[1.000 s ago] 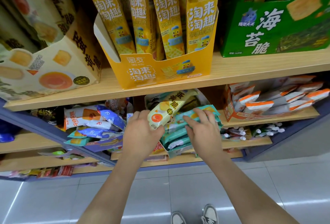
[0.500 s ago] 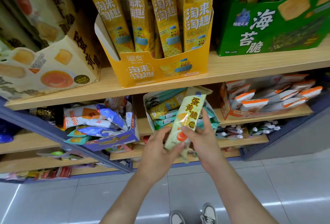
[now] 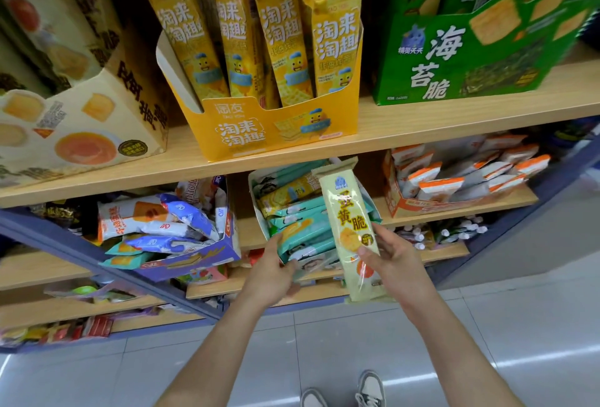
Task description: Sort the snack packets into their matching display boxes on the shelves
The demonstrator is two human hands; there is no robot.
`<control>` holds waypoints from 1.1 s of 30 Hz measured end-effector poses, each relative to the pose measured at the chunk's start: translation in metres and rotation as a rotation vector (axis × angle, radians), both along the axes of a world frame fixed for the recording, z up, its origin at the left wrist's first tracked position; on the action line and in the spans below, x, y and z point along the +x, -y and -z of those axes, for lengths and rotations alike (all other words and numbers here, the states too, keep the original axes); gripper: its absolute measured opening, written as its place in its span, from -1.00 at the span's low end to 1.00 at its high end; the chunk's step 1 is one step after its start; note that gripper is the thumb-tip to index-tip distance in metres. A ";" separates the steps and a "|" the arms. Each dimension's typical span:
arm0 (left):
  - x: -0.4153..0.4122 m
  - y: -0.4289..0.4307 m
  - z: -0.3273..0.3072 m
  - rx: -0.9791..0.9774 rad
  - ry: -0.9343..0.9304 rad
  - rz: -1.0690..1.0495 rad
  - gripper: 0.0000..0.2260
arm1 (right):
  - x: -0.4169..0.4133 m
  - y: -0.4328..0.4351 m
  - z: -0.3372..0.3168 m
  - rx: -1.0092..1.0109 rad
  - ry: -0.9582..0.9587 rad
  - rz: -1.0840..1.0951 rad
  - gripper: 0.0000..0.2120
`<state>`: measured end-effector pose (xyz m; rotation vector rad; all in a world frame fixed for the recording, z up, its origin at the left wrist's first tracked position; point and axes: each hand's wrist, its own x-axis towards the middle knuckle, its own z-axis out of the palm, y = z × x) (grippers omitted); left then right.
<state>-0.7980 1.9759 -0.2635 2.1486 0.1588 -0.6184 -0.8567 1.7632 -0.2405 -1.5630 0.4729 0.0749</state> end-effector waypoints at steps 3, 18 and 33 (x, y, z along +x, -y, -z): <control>0.015 -0.006 -0.001 0.135 0.129 -0.007 -0.49 | -0.005 0.007 -0.002 -0.064 -0.050 -0.073 -0.53; -0.044 0.008 -0.148 -0.422 0.432 -0.022 -0.64 | -0.003 -0.006 -0.107 -0.102 0.104 -0.512 -0.45; -0.024 -0.066 -0.245 -0.216 0.847 -0.194 -0.67 | 0.030 -0.109 -0.187 -0.417 0.576 -0.380 -0.30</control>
